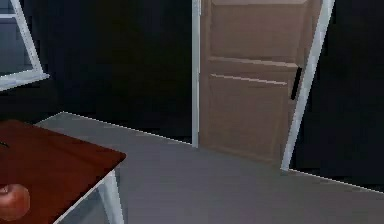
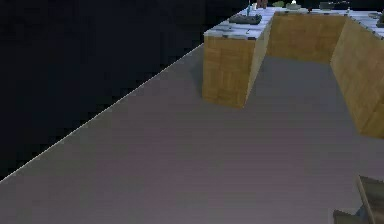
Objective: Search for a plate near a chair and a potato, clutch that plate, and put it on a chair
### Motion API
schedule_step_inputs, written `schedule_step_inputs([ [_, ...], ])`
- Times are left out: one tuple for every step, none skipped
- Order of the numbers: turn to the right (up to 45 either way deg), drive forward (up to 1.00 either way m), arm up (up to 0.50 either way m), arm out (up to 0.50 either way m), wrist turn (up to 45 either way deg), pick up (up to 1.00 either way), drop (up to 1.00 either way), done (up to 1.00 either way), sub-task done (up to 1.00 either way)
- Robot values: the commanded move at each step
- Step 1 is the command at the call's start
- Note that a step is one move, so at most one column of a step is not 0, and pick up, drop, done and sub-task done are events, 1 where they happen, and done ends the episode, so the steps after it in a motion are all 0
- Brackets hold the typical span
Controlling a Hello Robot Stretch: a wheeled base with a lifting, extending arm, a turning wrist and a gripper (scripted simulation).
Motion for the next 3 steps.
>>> schedule_step_inputs([
  [-3.0, 0.0, 0.0, 0.0, 0.0, 0.0, 0.0, 0.0, 0.0],
  [0.0, 1.0, 0.0, 0.0, 0.0, 0.0, 0.0, 0.0, 0.0],
  [0.0, 0.35, 0.0, 0.0, 0.0, 0.0, 0.0, 0.0, 0.0],
])
